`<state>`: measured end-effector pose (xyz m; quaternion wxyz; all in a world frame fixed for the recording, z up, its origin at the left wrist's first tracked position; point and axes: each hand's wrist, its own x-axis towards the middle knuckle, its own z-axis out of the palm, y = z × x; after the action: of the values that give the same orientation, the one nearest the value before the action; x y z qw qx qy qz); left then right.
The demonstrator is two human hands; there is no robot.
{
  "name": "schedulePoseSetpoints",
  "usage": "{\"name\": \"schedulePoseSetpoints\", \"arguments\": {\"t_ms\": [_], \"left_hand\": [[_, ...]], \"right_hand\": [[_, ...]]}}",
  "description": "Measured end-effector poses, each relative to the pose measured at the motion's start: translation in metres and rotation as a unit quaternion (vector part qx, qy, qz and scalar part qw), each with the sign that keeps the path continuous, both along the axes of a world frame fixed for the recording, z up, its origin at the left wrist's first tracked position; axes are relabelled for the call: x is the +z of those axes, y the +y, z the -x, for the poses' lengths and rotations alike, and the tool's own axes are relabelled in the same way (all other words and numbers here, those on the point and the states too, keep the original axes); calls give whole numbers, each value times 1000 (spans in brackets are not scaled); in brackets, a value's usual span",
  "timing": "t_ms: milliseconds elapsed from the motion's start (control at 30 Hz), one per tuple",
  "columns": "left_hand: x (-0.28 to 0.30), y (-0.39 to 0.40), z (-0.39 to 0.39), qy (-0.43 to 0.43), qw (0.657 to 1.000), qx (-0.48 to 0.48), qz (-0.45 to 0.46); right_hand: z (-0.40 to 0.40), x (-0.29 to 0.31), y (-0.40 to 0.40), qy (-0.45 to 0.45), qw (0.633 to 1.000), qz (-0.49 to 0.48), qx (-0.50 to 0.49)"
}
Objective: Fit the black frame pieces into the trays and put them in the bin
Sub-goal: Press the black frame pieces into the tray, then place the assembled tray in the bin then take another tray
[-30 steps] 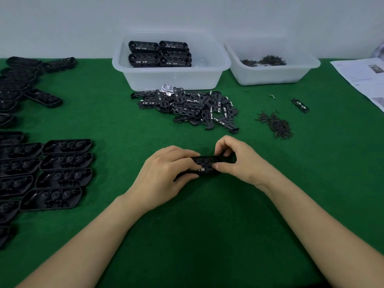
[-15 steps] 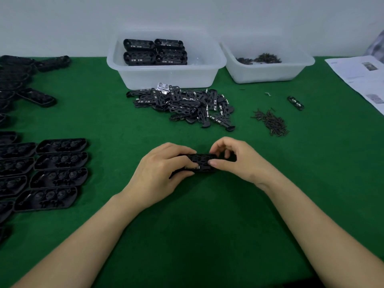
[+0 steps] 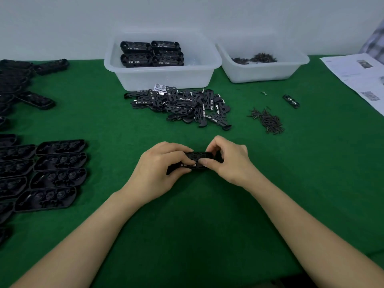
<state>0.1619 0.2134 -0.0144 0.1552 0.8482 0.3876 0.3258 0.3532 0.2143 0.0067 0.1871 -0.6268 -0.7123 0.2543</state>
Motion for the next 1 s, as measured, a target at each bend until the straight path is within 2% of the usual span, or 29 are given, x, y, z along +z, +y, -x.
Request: {"name": "schedulePoseSetpoints", "arguments": {"t_ms": [133,300,500,633,733,800,933,1000], "left_hand": [[0,0,1,-6,1000,-6,16],[0,0,2,-10,1000,-7,12],[0,1,2,-16,1000,3,7],[0,3,2,-33,999,14,24],[-1,6,3,-110,989,25,94],[0,8,6,-185,971,53,143],[-2,14,9,-396,886,140,195],[-6,17,11,-446,856,165,202]], "right_hand": [[-18,3,-7,146,988,37,31],[-18,-7,-11,33,995,-42,85],[-10,-11,-11,8,988,-120,100],[-4,-6,-14,-96,972,-176,122],[-1,6,-7,-172,952,-191,164],[-2,18,4,-196,946,-184,181],[-3,60,50,-186,945,-200,181],[0,81,83,-167,947,-211,173]]}}
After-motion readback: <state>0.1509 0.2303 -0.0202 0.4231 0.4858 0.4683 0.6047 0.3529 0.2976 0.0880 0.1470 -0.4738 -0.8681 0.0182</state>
